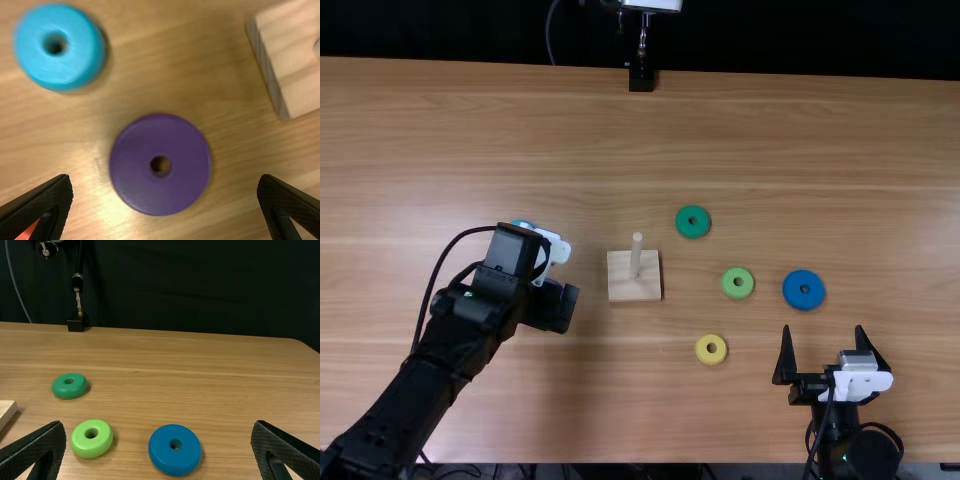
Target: Build the Hanoi tower: stack the rings onto the peg from bottom to top in this color order: purple, dark blue, light blue, dark green, light green, yellow, orange.
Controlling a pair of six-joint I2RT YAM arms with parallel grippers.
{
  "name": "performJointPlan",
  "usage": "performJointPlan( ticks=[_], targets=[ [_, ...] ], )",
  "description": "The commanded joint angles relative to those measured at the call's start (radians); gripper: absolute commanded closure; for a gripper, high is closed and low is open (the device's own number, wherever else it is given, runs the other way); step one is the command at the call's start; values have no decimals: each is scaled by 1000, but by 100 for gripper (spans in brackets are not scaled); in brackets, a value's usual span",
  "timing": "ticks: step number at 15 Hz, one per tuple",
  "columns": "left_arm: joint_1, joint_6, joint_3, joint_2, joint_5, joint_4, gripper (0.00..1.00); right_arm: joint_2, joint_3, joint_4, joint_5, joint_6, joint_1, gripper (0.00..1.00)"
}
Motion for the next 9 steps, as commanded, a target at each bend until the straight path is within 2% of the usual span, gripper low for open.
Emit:
performJointPlan(
  ticks=[1, 9],
  targets=[
    [-13, 14, 40, 33, 3, 0, 0, -7, -7, -9, 12, 2, -13, 0],
    [-15, 16, 40, 131, 16, 4, 0, -7, -7, -9, 12, 2, -13, 0]
  ],
)
